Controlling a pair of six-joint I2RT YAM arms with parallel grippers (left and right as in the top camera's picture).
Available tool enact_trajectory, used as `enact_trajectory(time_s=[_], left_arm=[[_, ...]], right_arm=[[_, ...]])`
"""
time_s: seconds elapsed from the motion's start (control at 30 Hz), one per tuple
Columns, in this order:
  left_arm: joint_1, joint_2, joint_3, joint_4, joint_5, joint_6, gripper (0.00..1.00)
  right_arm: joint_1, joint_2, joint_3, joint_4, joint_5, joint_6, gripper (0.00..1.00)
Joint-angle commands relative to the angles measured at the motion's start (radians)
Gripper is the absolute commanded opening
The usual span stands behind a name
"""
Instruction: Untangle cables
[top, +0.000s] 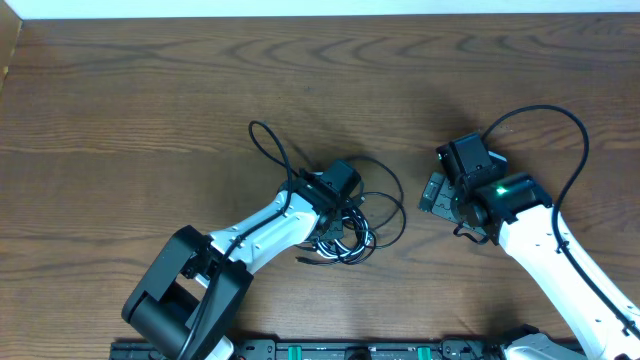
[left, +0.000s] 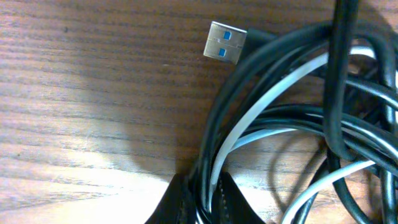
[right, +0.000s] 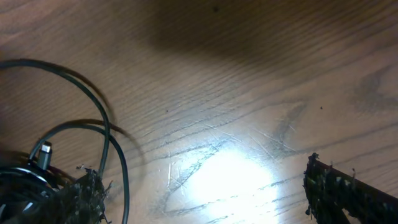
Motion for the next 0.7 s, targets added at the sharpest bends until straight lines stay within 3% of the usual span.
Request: enact_trajectory(time_s=[0.0,0.13,0.67], left_arm=[[0.03,0.021,-0.029,-0.019,-0.052,0.0,0.08],[0.047,-0.051,-0.029,-0.021,-0.052,0.012,0.07],[0.06,-0.448,-0.029,0.13,-0.052,0.275,0.07]], right_arm=[[-0.003,-0.01,-0.001,0.0,-0.039,0.017,0.99],[-0.002,-0.01,-0.001,0.013,-0.136,-0.03,0.99],[0.069,-0.01,-0.001,0.211,-0.431,-0.256,0.99]])
